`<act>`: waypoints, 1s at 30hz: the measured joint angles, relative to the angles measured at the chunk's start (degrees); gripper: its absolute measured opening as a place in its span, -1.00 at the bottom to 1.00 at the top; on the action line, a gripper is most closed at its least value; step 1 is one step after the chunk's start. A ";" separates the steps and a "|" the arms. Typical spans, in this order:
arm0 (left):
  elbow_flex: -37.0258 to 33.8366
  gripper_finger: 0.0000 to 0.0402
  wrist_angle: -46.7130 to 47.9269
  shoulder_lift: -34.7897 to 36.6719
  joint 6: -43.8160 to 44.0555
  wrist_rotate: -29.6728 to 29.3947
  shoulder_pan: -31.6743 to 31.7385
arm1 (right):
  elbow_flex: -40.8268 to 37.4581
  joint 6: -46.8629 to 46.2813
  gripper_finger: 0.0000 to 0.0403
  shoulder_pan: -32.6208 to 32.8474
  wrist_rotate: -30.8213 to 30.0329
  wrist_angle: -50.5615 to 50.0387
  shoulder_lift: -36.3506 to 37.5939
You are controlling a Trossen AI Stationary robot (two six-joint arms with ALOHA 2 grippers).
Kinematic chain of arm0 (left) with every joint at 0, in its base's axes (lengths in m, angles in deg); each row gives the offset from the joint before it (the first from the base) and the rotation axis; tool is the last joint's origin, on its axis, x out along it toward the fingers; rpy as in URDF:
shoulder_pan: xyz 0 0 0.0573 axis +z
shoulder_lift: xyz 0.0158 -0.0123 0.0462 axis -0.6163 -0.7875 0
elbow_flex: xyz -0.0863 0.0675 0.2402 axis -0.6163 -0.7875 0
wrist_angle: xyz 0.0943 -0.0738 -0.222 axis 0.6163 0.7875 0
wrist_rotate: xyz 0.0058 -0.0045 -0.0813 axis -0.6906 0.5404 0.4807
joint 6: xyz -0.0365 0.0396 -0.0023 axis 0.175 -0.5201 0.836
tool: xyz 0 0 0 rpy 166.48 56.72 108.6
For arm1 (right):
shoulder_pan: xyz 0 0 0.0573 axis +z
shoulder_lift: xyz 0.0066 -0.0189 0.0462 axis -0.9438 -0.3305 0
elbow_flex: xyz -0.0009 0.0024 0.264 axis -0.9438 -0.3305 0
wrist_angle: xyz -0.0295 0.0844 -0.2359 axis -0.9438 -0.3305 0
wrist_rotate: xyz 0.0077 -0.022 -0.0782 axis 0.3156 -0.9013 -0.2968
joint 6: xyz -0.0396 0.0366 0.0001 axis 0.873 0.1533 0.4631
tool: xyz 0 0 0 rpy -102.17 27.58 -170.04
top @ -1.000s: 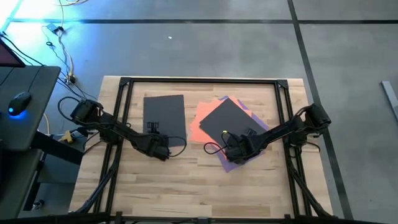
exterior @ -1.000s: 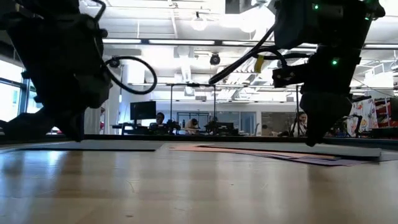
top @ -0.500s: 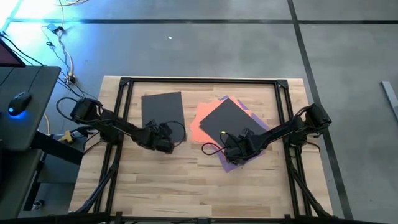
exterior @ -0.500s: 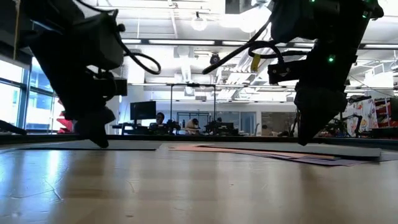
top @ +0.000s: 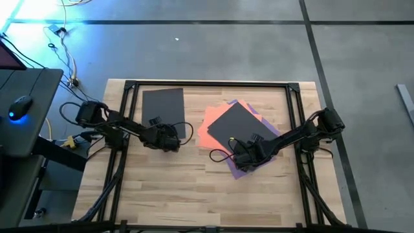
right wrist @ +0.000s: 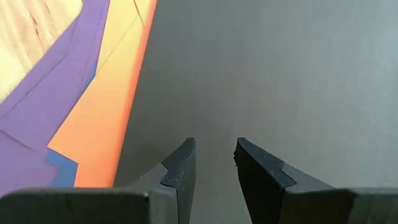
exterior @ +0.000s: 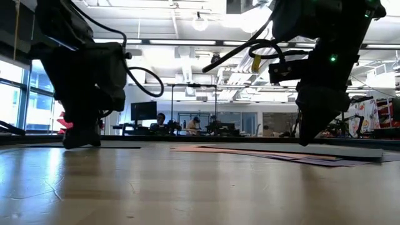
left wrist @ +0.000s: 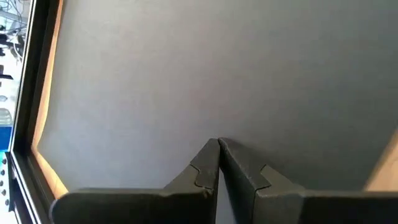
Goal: Organize paper
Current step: Put the black paper on the top left of the table
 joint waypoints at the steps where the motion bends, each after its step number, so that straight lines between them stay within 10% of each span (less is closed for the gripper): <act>1: 0.00 -1.00 -0.01 0.00 0.06 0.09 0.00 | 0.00 0.00 -0.52 0.16 0.01 -0.02 0.00; 30: 2.69 -1.00 3.27 -0.02 4.10 3.98 -8.92 | 0.02 0.46 -0.52 1.24 0.02 -0.09 0.02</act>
